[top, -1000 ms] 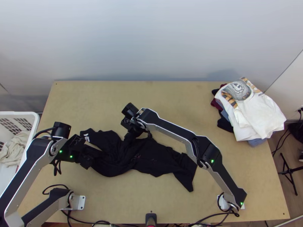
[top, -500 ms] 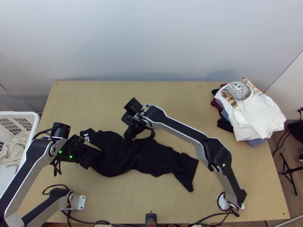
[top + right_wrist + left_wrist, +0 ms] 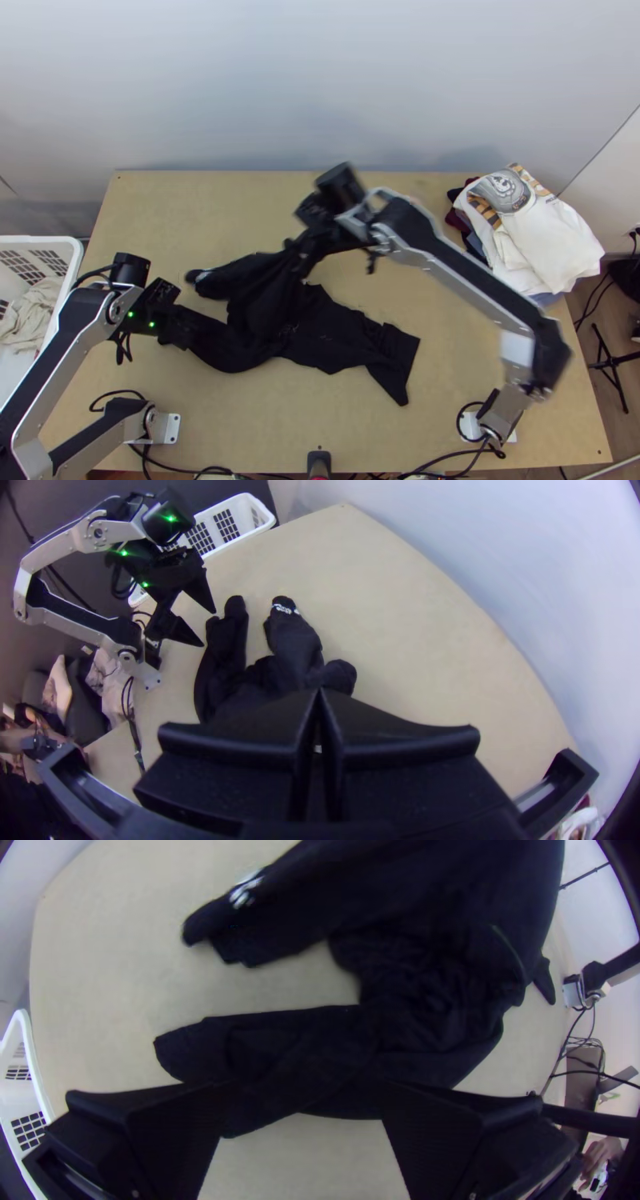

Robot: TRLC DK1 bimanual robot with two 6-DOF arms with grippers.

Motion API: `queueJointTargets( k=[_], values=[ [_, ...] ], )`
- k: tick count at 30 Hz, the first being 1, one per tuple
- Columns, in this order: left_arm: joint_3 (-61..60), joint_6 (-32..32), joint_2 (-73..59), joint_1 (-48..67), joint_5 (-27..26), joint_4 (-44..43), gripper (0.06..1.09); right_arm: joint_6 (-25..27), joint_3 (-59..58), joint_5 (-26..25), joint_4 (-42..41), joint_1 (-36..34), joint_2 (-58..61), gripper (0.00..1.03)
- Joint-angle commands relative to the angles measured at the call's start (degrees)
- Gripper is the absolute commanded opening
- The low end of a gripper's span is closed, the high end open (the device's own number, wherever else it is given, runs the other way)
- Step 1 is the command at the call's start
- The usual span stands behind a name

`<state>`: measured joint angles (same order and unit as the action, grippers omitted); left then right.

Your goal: Fold the t-shirt

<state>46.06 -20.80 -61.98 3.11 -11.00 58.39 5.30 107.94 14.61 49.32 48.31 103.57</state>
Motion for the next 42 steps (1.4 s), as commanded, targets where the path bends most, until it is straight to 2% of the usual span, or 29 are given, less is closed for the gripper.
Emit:
queueJointTargets(
  k=[1,8,14,20,25,33,39,42],
  values=[
    [1.3,0.0,-3.4,-1.7,2.7,-3.5,1.03,0.7,-6.5,-0.6,3.5,-6.1,-12.3,0.03],
    [3.2,-0.6,-6.3,-2.1,5.5,-6.0,1.03,1.1,-16.1,-1.6,3.5,-12.2,-19.9,0.03],
    [3.2,-1.4,-6.4,-1.6,5.5,-5.8,1.03,0.9,-20.8,-1.9,3.5,-21.9,-25.6,0.03],
    [3.2,-1.3,-7.2,3.9,5.5,-5.1,1.03,1.7,-30.0,-1.9,3.5,-29.9,-31.4,0.03],
    [7.7,-1.4,-7.7,8.3,3.0,-1.3,1.03,1.9,-36.1,-1.9,3.5,-31.3,-34.9,0.03],
    [6.8,-6.4,-10.5,7.7,3.3,-0.1,1.03,0.5,-38.0,-1.9,3.4,-31.6,-35.9,0.03],
    [3.3,-9.1,-10.0,7.2,8.3,-1.4,1.03,0.2,-38.9,-1.9,3.2,-31.7,-36.2,0.03],
    [2.4,-10.8,-10.0,5.5,8.3,-2.4,0.96,0.1,-38.8,-1.8,3.1,-31.7,-36.3,0.03]
  ],
)
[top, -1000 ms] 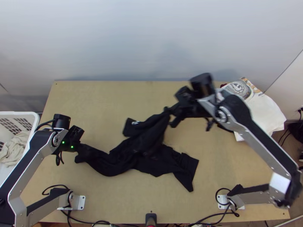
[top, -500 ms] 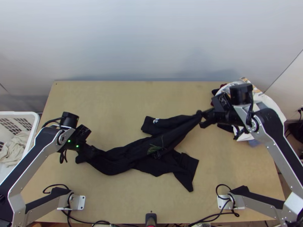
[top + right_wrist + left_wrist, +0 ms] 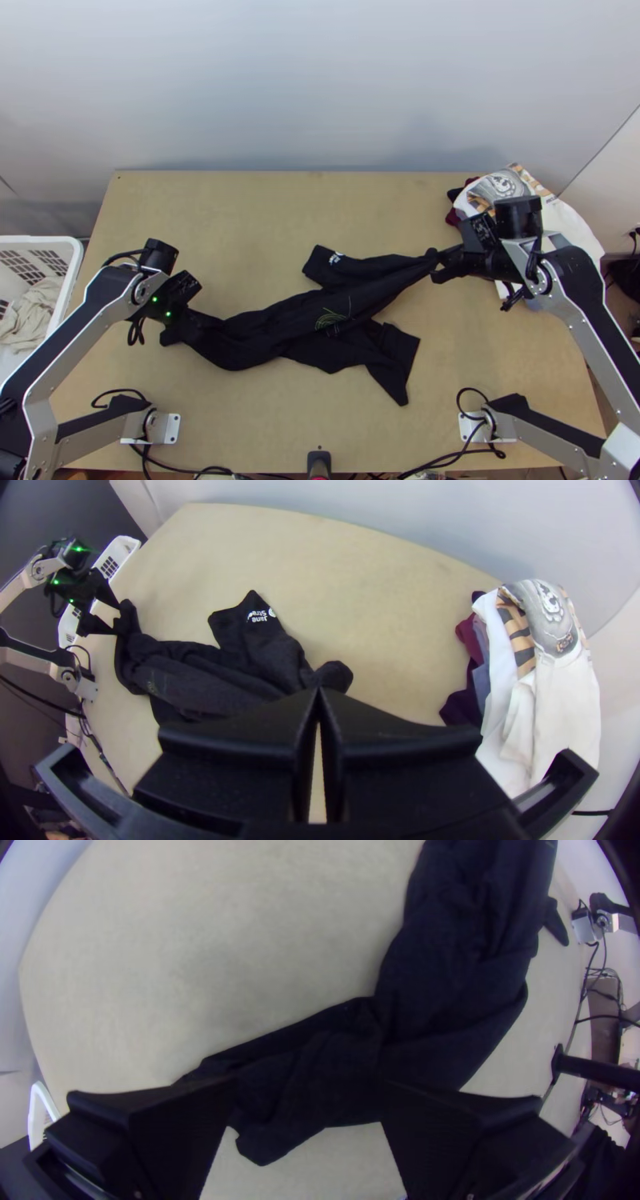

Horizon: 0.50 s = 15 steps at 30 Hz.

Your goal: Fold the t-shirt

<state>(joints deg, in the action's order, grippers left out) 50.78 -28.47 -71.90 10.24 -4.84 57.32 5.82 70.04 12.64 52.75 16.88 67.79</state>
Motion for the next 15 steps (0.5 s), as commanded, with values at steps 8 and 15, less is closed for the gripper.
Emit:
queueJointTargets(
  k=[8,15],
  values=[
    [-5.1,-6.0,-0.4,-5.0,2.0,-4.2,0.67,-0.4,-0.9,0.2,-0.4,-0.3,-0.8,0.03],
    [-5.3,-6.0,-0.3,-6.2,0.8,-4.2,0.15,-0.5,-0.9,0.2,-0.4,-0.2,-0.9,0.03]
  ],
)
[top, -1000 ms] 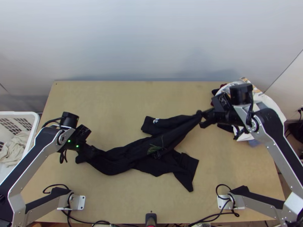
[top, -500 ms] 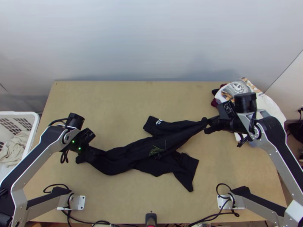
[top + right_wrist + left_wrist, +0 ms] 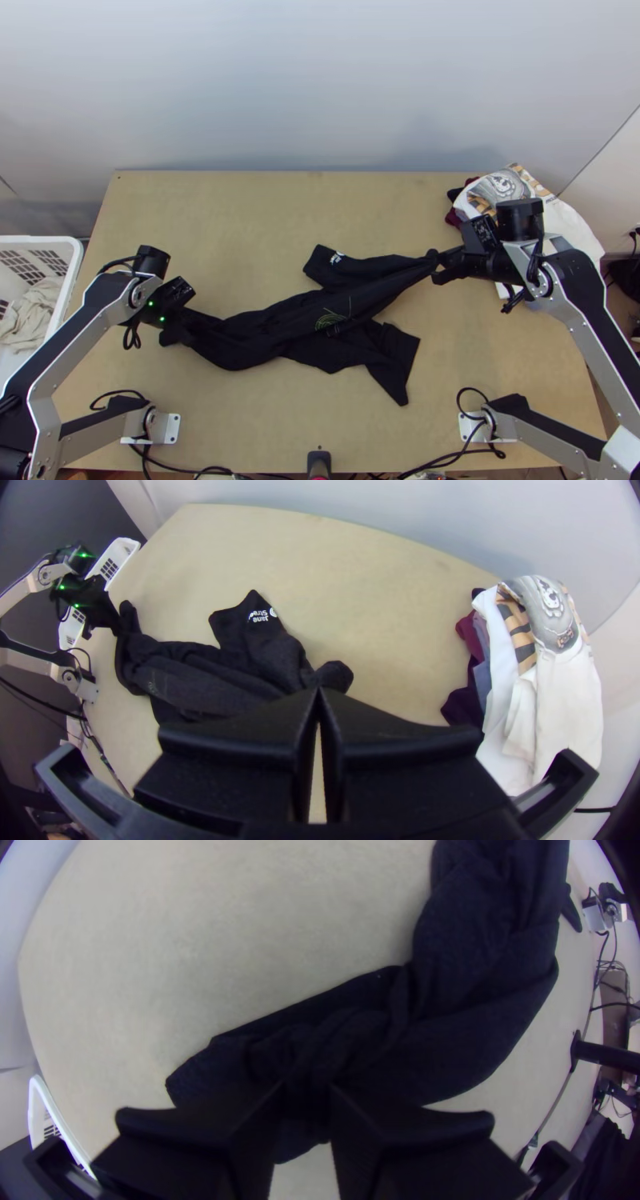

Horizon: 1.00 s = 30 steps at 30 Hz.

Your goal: Fold the t-shirt

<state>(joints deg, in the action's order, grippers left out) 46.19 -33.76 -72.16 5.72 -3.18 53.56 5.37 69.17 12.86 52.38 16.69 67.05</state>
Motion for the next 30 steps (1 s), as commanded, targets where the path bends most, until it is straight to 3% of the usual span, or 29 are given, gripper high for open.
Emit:
queueJointTargets(
  k=[1,4,14,25,30],
  values=[
    [-0.3,-0.6,0.1,-1.9,-1.1,0.1,0.12,-0.1,0.1,0.0,0.0,-0.1,-0.2,0.03],
    [2.4,0.0,0.8,-3.2,-2.7,2.7,0.1,-0.2,0.5,0.0,0.1,0.0,-0.5,0.03],
    [20.3,8.4,4.0,-16.5,-15.5,6.6,0.1,-0.6,11.3,-0.4,0.5,0.3,-0.5,0.03],
    [38.9,20.8,4.4,-25.7,-20.2,6.8,0.1,-7.6,24.3,-9.1,-7.8,0.3,-1.4,0.03],
    [46.4,24.1,4.2,-26.3,-23.3,7.8,0.1,-10.5,27.0,-9.5,-9.1,0.3,-2.4,0.03]
  ],
)
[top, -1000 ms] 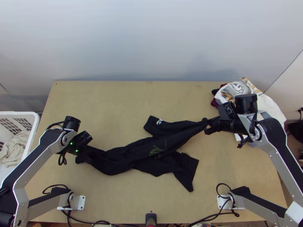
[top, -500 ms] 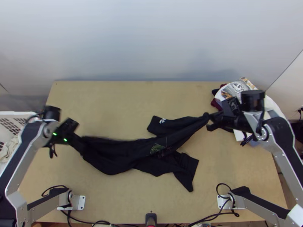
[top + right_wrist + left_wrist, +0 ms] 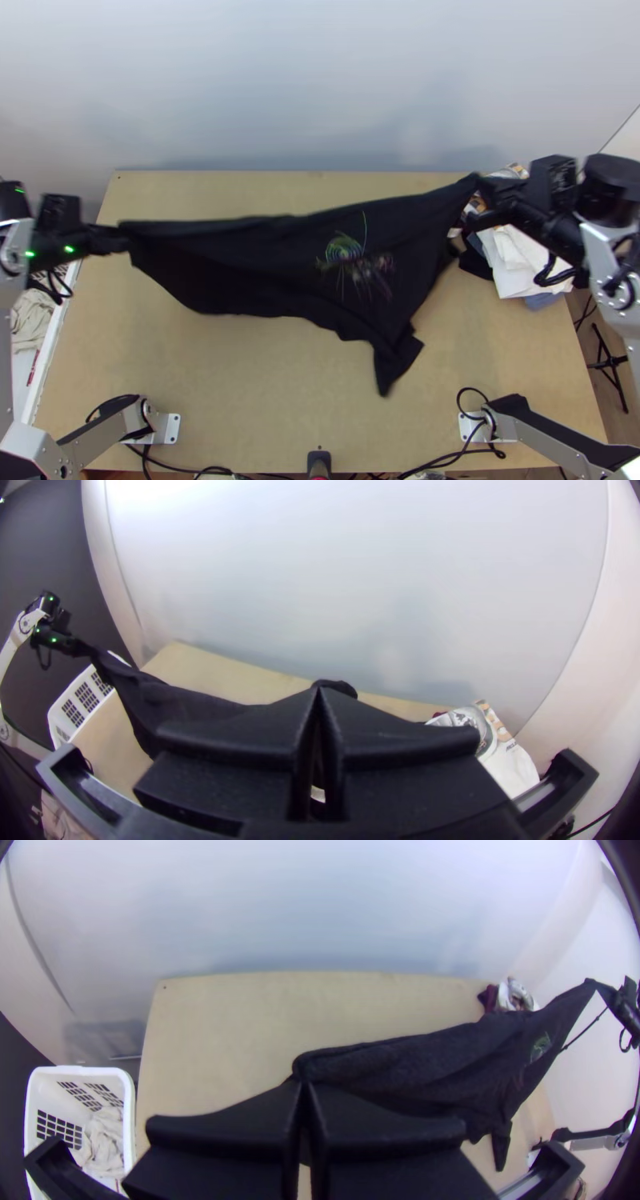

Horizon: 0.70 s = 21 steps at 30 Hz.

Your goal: Fold the t-shirt

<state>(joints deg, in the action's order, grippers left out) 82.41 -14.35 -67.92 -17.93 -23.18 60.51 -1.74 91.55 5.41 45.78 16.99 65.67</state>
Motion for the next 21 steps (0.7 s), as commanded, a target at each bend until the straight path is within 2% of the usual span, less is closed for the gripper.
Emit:
queueJointTargets(
  k=[1,6,9,16,18,21],
  values=[
    [11.2,4.7,0.2,-2.0,-3.5,1.4,0.1,-3.4,4.5,-2.1,-1.5,0.5,-1.3,0.03],
    [14.4,4.4,3.2,4.5,-3.9,5.6,0.1,-1.9,0.0,-0.8,5.4,7.3,-6.3,0.03],
    [12.2,2.0,5.9,8.8,-4.3,9.5,0.1,0.2,-4.2,-0.7,10.0,10.3,-10.6,0.03],
    [-11.0,-7.3,15.9,12.0,-3.0,10.7,0.1,2.9,-17.9,-0.7,20.2,11.1,-21.7,0.03],
    [-16.6,-10.3,18.4,12.2,-1.2,11.2,0.1,3.5,-21.0,-0.7,22.3,10.4,-23.8,0.03],
    [-23.1,-11.0,21.3,13.5,-0.3,11.5,0.1,4.4,-26.9,-0.7,25.3,10.3,-25.6,0.03]
  ],
)
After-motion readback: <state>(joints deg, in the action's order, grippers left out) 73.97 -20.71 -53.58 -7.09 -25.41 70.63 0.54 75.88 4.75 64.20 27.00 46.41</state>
